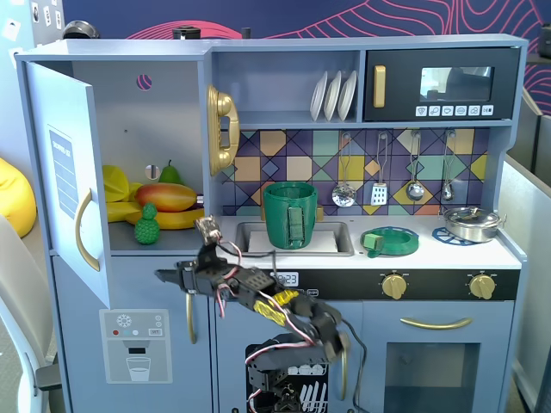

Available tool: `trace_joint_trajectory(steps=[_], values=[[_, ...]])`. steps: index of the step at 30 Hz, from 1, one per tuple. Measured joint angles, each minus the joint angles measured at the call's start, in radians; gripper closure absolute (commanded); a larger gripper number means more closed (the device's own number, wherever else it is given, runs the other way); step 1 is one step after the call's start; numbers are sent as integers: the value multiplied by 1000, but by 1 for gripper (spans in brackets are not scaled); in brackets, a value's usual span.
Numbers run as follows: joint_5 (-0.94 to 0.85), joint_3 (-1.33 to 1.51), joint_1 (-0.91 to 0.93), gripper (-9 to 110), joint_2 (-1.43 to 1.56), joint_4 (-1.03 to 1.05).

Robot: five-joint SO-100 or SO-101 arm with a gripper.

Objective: Pick up the green pineapple from the left cabinet and place it in the green recipient

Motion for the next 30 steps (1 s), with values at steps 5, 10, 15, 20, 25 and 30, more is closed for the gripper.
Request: trace_joint_trajectory(steps=[5,10,15,20,25,30], values=[[41,-179,46,66,-212,-98],[8,-291,86,66,-365,-176],[-31,-333,123,61,-479,-244],[-32,-405,144,54,-583,-279],[-38,-489,146,53,-670,-288],[-40,-572,146,54,-752,-293]])
